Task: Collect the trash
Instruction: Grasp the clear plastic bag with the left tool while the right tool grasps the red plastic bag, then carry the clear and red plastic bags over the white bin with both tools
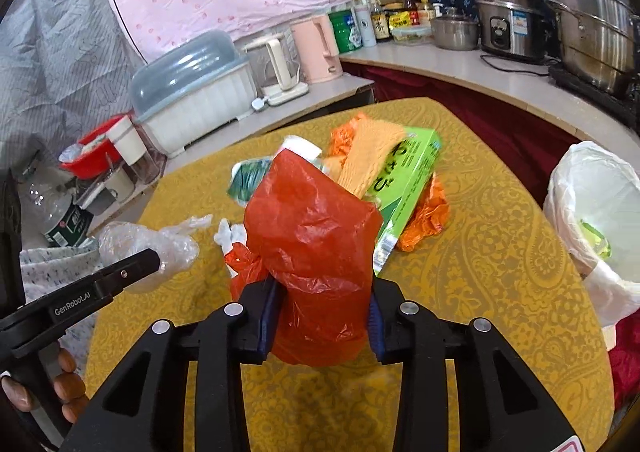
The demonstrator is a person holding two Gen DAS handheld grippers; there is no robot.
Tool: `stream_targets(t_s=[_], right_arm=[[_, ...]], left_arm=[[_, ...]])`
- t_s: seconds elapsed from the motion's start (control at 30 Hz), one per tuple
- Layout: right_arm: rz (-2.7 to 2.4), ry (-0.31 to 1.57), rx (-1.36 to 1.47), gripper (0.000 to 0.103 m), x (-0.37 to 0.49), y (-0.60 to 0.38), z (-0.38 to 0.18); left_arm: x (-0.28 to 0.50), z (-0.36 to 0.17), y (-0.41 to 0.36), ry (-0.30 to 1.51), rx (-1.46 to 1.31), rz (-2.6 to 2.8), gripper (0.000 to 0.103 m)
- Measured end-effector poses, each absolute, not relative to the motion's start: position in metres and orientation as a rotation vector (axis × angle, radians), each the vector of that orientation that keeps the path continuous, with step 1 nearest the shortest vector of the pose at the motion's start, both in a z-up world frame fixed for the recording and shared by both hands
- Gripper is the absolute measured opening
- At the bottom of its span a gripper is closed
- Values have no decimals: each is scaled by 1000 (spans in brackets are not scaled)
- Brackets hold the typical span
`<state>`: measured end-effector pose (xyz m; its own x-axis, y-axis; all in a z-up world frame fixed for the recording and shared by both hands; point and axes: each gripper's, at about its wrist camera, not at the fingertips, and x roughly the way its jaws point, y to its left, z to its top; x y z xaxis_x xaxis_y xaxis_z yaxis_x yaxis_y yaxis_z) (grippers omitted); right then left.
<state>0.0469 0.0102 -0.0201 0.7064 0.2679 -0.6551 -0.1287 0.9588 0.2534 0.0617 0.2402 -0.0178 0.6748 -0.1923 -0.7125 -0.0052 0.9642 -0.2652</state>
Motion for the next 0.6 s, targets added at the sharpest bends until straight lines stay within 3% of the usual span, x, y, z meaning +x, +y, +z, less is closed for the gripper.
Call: stream_targets(t_s=[0.6], right_arm=[[53,560,285,34,-7,-94,41]], left_arm=[[34,40,127,722,-139,-321,28]])
